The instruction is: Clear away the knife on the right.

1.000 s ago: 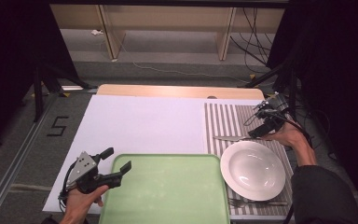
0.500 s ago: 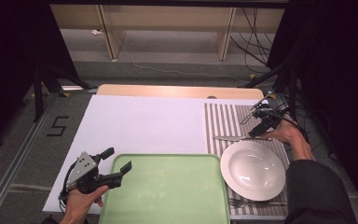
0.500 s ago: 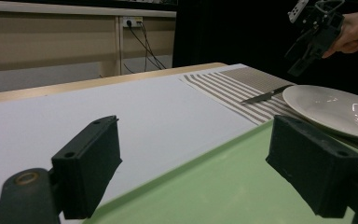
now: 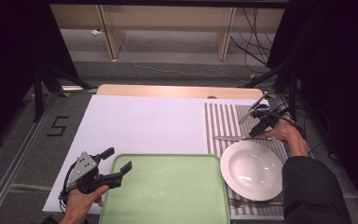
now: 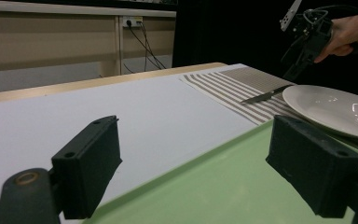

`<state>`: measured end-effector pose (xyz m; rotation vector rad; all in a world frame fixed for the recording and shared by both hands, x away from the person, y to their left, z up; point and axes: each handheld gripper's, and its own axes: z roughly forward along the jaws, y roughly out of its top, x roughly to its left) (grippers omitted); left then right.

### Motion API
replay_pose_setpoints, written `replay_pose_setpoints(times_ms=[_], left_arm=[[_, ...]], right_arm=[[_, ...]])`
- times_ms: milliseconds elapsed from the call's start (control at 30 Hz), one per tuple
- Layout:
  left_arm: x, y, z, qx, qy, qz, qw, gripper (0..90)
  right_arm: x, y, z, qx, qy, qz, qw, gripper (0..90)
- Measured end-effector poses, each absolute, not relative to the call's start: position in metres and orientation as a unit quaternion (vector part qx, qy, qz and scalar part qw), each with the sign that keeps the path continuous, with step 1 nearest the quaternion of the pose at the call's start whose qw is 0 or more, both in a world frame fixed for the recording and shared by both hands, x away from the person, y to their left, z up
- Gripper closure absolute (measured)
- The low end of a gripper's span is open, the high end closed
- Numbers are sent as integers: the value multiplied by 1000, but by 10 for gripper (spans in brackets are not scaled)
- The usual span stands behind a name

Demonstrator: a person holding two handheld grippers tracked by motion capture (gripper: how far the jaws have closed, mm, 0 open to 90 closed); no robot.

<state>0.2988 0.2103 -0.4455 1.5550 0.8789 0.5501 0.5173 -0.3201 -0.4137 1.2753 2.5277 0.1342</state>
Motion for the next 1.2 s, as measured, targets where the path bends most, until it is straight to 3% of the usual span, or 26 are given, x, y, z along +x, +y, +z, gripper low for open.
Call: replay_pose_setpoints(times_ms=[1200], left_arm=[[299,211,-445,665,382,238,596,161]], right_arm=[[531,-314,-440,434,892,0,126,260]])
